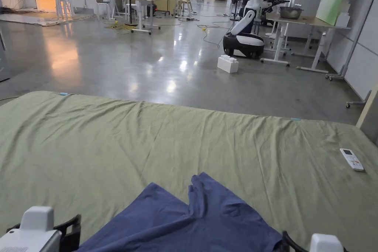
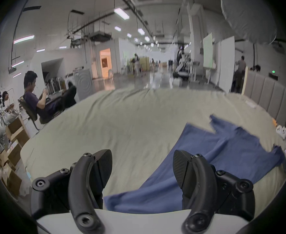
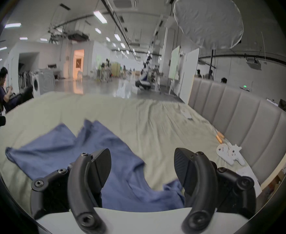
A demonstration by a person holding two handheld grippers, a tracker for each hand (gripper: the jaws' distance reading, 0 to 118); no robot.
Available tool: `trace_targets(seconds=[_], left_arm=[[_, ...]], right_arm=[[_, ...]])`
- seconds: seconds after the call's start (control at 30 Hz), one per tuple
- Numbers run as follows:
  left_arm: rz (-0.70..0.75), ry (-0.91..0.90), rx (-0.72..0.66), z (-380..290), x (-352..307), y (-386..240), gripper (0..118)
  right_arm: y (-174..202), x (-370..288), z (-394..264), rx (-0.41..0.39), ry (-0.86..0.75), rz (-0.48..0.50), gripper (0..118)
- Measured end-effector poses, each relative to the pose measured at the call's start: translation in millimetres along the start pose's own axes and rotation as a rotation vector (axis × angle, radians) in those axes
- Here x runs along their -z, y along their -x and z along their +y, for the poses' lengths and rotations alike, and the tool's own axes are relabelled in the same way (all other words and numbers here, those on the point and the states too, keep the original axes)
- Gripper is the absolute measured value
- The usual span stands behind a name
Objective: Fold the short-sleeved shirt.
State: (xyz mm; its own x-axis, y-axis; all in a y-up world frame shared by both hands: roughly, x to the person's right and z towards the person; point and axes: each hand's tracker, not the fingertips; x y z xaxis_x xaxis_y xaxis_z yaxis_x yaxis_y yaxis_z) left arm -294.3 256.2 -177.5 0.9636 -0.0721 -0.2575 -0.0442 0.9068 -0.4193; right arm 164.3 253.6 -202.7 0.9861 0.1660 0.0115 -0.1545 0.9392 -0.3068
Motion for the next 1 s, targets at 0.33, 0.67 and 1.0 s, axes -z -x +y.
trace_targets(seconds=[0.33,0.67,1.0], left_arm=[[-0.071,-0.251,0.033,34,-41,-76,15],[-0.089,-0.294,-0.004,45,-52,-77,1],[-0.029,-0.033,0.001,27,-18,13,1]], right_arm=[[46,-17,38,0.02,-0.228,0.012,5],[48,-14,46,0.067,-0.237,-0.014,0],[46,3,38,0.038,-0.174,0.001,0]])
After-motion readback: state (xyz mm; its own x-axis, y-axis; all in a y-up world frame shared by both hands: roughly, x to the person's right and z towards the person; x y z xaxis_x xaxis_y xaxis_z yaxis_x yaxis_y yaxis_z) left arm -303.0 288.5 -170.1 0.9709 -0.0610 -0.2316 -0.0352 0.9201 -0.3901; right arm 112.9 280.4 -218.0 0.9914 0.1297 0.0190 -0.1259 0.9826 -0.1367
